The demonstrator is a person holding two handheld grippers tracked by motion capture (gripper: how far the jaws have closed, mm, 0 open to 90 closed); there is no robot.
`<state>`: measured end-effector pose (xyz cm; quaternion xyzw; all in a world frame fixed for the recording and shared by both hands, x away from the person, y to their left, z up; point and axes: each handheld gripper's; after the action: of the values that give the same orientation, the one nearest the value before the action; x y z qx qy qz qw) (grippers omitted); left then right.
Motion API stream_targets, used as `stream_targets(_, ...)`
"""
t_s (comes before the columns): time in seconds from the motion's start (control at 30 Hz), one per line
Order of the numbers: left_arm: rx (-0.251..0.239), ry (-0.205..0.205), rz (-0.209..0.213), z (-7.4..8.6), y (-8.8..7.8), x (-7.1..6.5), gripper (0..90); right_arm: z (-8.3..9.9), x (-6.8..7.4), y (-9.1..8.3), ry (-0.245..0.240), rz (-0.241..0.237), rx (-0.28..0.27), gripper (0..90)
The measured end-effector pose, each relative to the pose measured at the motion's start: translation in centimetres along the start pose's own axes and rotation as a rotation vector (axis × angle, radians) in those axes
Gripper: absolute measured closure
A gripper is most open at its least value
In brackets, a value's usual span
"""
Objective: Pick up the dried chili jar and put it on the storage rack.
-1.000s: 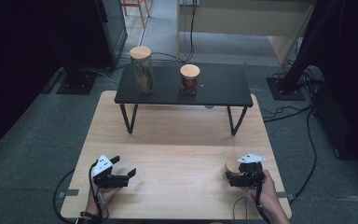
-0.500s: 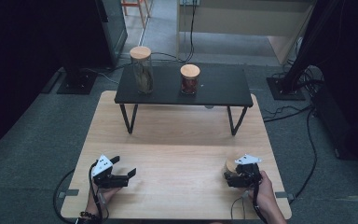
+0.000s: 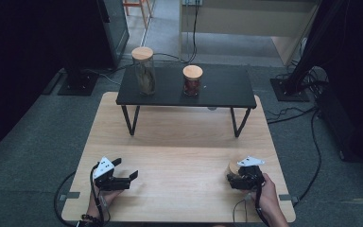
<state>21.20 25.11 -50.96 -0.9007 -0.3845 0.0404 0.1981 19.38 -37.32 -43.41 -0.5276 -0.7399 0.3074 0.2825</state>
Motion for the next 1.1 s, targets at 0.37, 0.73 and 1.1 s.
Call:
stream_targets(0.37, 0.003, 0.0, 0.001, 0.0, 0.0, 0.0, 4.5, -0.4, -0.1, -0.1, 0.056, 0.016, 0.006, 24.8)
stream_targets(0.73, 0.004, 0.001, 0.004, -0.1, 0.1, 0.1, 4.5, -0.5, 0.1, -0.9, 0.029, 0.021, 0.006, 24.8)
stream_targets(1.1, 0.008, 0.011, 0.007, -0.2, 0.1, 0.1, 4.5, -0.4, 0.0, -2.1, 0.017, 0.023, 0.007, 24.8)
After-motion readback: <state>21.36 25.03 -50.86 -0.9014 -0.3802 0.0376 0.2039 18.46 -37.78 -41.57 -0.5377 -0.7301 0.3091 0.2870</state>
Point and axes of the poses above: each handheld gripper's, and its own axes: y roughly forward along the jaws, z roughly out of its underside, x roughly to its left, and after that the axes turned 13 degrees about y, right-handed
